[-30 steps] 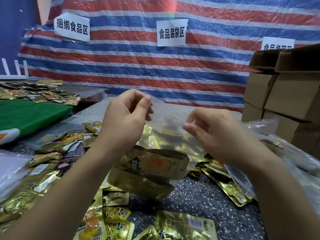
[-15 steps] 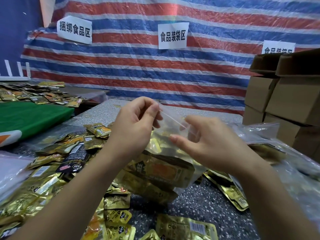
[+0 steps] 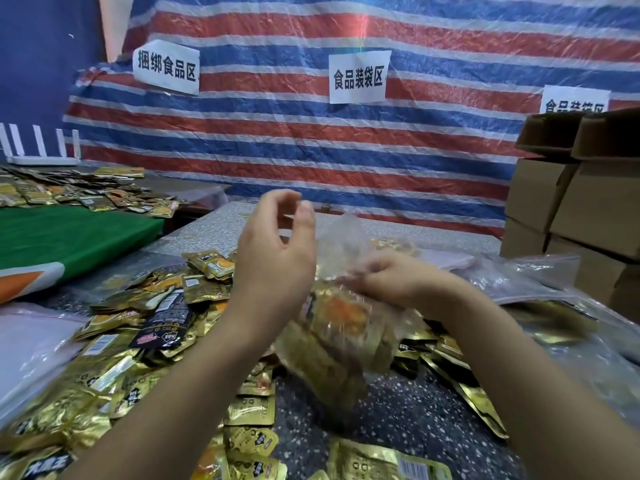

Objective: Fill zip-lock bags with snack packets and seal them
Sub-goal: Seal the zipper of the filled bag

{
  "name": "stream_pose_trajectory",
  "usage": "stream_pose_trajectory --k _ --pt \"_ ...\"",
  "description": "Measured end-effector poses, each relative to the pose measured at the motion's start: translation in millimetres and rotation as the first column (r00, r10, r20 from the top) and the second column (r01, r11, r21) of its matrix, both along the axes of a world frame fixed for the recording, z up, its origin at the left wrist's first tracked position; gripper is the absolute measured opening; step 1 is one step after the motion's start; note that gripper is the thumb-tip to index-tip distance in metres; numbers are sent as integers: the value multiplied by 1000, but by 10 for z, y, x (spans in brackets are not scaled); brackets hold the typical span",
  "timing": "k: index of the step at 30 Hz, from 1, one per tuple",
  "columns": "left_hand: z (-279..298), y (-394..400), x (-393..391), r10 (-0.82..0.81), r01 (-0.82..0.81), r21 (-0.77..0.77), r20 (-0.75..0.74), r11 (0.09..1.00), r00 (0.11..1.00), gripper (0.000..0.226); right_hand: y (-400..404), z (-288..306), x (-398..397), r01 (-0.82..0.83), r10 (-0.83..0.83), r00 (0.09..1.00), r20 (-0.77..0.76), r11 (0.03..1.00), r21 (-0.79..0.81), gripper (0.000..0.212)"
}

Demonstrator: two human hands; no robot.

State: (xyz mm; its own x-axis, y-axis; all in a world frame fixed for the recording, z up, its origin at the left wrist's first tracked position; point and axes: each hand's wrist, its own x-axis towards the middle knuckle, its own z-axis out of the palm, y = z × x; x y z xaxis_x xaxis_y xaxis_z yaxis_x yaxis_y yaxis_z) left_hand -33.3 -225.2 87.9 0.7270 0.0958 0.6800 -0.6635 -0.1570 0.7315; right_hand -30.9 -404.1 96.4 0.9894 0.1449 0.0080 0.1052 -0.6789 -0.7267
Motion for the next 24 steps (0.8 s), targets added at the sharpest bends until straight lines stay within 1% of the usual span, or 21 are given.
stream_pose_trajectory --k 1,2,3,4,5,6,7,8,11,14,19,22,24 --pt "9 18 12 8 -9 -44 -5 999 1000 7 -72 15 90 93 -91 996 -14 987 133 22" --pt "16 28 21 9 -11 -72 -15 997 1000 9 -144 39 187 182 -179 983 -36 941 286 17" --pt "22 35 25 5 -8 -83 -30 997 1000 10 -204 78 278 255 -256 965 -58 859 444 14" --pt "24 34 24 -6 2 -82 -44 997 999 11 -267 109 373 306 -321 944 -82 748 589 16" --pt "21 31 19 -22 18 -78 -52 997 998 10 -323 136 455 337 -370 922 -110 631 699 19" --pt "17 25 12 -36 32 -68 -53 997 998 9 -372 138 530 362 -410 902 -139 539 760 22" --pt "12 18 8 -41 38 -52 -51 998 998 7 -408 119 588 395 -438 883 -171 493 775 24" --pt "4 11 5 -43 42 -34 -50 999 998 7 -442 63 635 446 -463 861 -209 492 748 24" --pt "-13 -3 15 -65 65 -7 -57 998 996 7 -514 -204 722 604 -528 786 -321 544 583 22" --pt "-24 -8 27 -77 77 4 -60 997 995 10 -513 -364 747 640 -561 760 -329 560 525 20" --pt "-41 3 64 -62 62 0 -60 998 996 12 -436 -383 760 663 -655 726 -212 582 470 16" --pt "-48 10 78 -51 51 0 -67 999 996 12 -371 -380 750 646 -667 735 -123 635 424 20" --pt "-54 18 89 -40 40 6 -60 999 997 13 -309 -411 712 601 -642 765 -38 693 397 23"
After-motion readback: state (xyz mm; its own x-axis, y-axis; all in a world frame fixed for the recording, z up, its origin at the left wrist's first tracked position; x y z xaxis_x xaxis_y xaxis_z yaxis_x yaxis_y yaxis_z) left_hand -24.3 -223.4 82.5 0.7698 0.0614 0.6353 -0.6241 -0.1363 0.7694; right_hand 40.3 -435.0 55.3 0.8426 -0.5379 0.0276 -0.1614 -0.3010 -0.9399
